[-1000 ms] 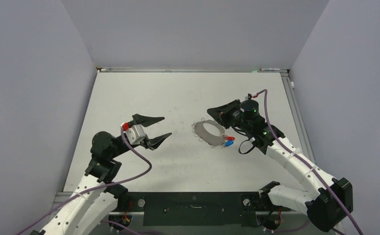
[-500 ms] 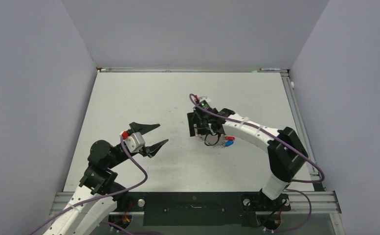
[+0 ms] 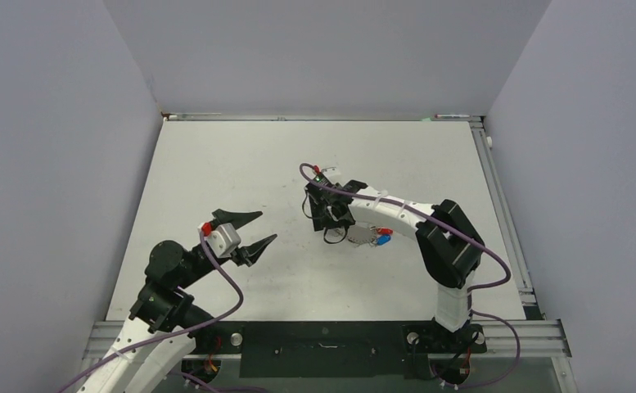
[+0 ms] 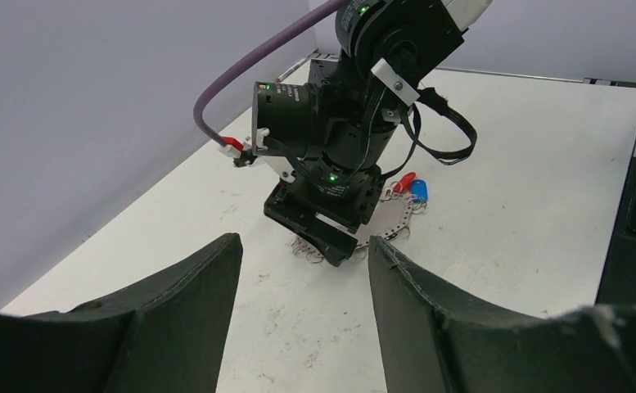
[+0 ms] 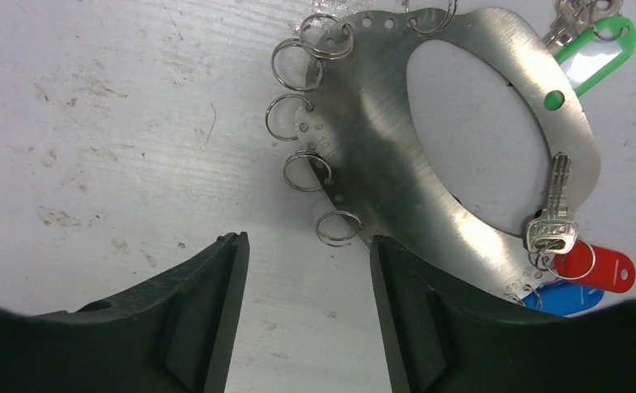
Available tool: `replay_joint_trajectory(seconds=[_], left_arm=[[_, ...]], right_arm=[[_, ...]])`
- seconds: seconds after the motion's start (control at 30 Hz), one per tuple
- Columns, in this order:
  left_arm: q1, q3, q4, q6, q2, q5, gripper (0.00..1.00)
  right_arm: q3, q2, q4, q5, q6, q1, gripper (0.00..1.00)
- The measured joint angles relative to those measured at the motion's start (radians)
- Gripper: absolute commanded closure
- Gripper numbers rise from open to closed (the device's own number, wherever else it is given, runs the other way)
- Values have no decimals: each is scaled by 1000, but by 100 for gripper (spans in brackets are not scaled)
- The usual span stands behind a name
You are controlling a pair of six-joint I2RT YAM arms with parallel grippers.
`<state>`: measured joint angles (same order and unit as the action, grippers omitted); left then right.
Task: Put the keys on the keyring
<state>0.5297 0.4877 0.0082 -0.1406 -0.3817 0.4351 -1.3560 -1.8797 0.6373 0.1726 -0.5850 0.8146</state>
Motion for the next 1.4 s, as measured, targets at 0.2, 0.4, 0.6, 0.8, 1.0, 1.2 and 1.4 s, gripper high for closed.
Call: replay_joint_trajectory(seconds=[0.2,0.4,0.6,0.8,1.0,1.2,1.4], left_arm=[[21,-1,-12,0,4,-13,46],[37,-1,-15,-2,8,-18,46],[46,-1,-16,-3,14,-24,46],[52,-2,-17,-7,14,-32,47],[55,-6,-20,-13,14,-35,47],[61,-7,-20,-21,14,-35,48],[66,-11,-21,-28,14,-34,48]], right_arm=[[-1,-15,-10,37,-75,24,53],[-1,-71,-23,36,-100,26,58],[-1,-92,-42,37,-101,25,66],[-2,-104,-62,40,-101,25,72],[10,-104,-98,43,-101,25,95],[24,-98,-121,43,-97,25,95],[127,-24,-205,-9,-119,3,95]])
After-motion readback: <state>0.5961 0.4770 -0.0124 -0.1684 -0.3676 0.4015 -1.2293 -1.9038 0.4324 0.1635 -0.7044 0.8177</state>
